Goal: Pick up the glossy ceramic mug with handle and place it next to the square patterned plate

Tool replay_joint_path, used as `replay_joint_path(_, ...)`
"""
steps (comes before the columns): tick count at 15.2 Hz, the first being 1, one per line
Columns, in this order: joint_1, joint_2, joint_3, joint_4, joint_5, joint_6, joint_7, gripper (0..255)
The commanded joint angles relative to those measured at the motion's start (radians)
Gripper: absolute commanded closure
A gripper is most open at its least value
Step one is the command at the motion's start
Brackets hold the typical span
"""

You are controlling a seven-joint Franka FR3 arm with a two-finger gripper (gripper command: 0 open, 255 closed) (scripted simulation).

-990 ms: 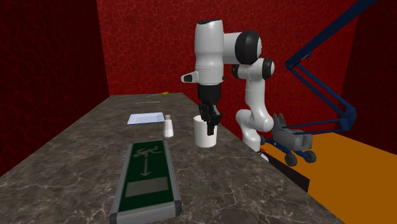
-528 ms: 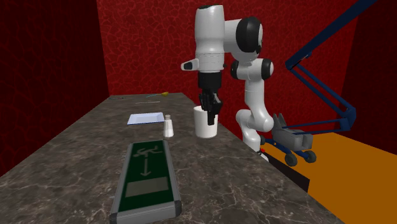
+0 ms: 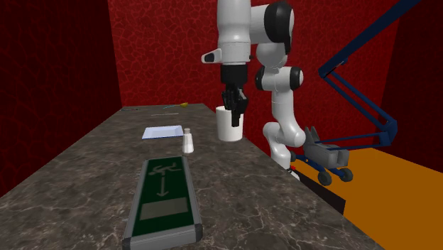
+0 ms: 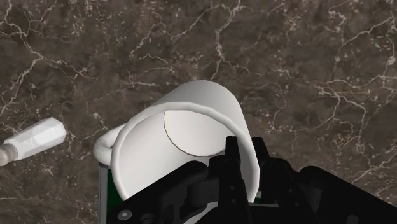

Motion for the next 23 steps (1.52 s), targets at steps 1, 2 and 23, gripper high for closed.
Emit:
replay_joint_path(1,0.008,0.021,0.003,0.059,-0.01,-0.04,0.005,255)
replay_joint_path(2,0.013,0.034,0.005,0.09,-0.016,-0.059,0.008,255)
replay_joint_path(23,-0.264,-0.005,-0.177,0.093,-0.002,-0.078,-0.447,255)
